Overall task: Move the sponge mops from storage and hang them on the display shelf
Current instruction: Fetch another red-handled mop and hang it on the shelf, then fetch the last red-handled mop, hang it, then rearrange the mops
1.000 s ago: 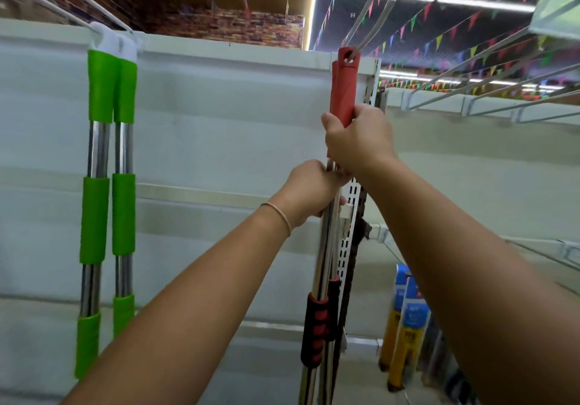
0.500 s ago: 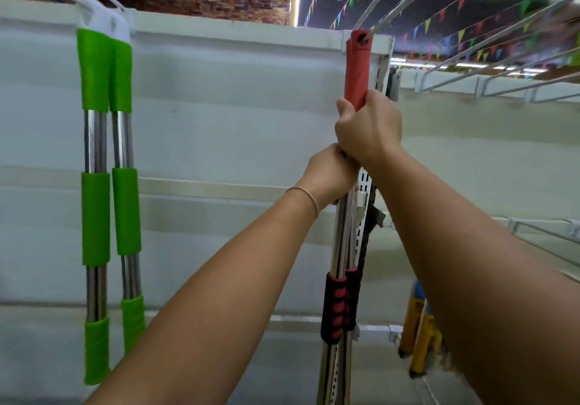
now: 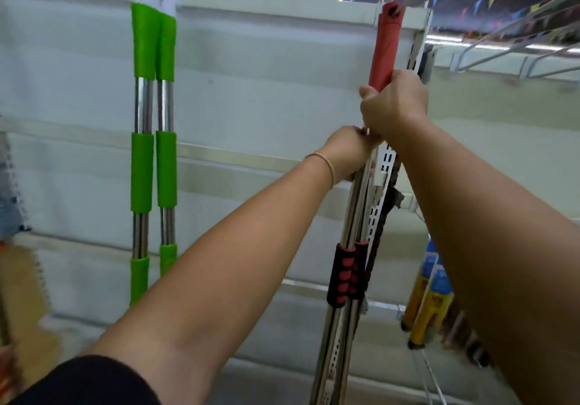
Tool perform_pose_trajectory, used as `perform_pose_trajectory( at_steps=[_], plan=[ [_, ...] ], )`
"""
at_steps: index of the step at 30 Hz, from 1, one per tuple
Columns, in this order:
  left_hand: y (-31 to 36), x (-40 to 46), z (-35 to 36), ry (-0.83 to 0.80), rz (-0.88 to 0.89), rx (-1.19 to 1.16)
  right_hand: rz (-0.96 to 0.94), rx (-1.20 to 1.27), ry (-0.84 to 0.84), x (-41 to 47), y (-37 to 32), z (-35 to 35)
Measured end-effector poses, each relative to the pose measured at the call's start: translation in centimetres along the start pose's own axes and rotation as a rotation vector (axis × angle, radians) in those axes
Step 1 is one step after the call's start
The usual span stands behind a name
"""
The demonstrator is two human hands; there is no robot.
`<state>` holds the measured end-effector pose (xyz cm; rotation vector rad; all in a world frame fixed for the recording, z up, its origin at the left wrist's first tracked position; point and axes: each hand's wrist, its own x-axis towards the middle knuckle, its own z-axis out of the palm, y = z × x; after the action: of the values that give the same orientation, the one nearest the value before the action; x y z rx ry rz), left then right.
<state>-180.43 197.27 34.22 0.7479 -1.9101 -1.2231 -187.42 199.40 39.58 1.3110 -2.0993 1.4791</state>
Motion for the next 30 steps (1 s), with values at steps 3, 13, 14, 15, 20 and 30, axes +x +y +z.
perform_pose_trajectory(
  at_steps=[3, 13, 14, 15, 20, 30],
  plan=[
    [-0.7, -1.4, 0.2, 0.011, -0.05, -0.133, 0.01, 0.013, -0.057, -0.8, 1.0, -0.3],
    [-10.0, -13.1, -6.3, 0.088, -0.312, 0.083, -0.144, -0.032, 0.016, -12.9, 0.2, 2.7],
    [-10.1, -14.2, -7.6, 0.127, -0.314, 0.091, -0.166, -0.001, -0.025, -14.1, -1.0, 3.3],
    [-10.0, -15.3, -9.0, 0.165, -0.315, 0.094, -0.185, 0.027, -0.071, -15.3, -2.2, 4.0],
    [-9.5, -22.0, -17.0, 0.347, -0.322, 0.066, -0.287, 0.148, -0.27, -21.2, -8.3, 7.6],
    [-11.9, -40.7, -35.5, 0.586, -0.533, 0.029, -0.426, 0.313, -0.514, -36.5, -24.6, 14.9]
  ],
)
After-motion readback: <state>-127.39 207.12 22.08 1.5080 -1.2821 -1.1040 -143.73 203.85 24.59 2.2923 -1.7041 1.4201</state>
